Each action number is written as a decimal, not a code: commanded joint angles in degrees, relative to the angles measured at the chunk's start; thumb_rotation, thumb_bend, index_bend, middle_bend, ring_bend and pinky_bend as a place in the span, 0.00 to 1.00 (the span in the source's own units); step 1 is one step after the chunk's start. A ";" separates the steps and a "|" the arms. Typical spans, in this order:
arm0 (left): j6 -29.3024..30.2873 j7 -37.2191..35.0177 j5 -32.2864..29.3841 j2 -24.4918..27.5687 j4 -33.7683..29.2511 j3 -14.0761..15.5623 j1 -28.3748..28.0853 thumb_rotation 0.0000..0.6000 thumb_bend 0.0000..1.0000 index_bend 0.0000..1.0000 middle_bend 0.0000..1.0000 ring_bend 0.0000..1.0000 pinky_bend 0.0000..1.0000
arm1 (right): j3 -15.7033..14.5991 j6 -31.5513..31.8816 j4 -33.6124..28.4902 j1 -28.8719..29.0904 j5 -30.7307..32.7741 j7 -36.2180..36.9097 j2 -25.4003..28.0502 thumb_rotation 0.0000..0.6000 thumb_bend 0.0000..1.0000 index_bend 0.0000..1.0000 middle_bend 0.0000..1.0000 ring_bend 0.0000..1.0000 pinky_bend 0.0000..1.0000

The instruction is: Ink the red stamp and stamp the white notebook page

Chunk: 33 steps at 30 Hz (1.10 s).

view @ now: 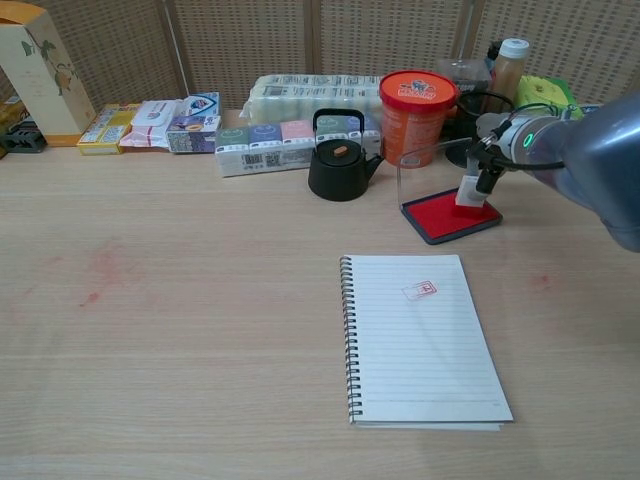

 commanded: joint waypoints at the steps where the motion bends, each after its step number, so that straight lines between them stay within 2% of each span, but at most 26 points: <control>1: 0.01 0.02 0.08 -0.02 -0.02 0.03 -0.01 1.00 0.00 0.00 0.01 0.00 0.01 | 0.11 -0.12 -0.03 -0.19 -0.16 -0.01 -0.24 1.00 0.42 0.67 1.00 1.00 1.00; 23: 0.12 -0.93 0.24 0.29 0.11 0.07 0.09 1.00 0.00 0.00 0.01 0.00 0.01 | 1.62 0.84 -1.01 -0.55 -1.24 -0.69 -0.51 1.00 0.42 0.67 1.00 1.00 1.00; 27: 0.04 -1.03 0.32 0.31 0.09 0.10 0.04 1.00 0.00 0.00 0.01 0.00 0.01 | 2.44 2.90 -5.04 -0.54 -1.46 -1.46 1.63 1.00 0.42 0.67 1.00 1.00 1.00; 33: 0.08 -1.49 0.80 0.48 0.05 0.28 0.08 1.00 0.00 0.00 0.01 0.00 0.01 | 3.95 7.31 -14.74 -1.06 -0.47 -3.32 6.94 1.00 0.42 0.67 1.00 1.00 1.00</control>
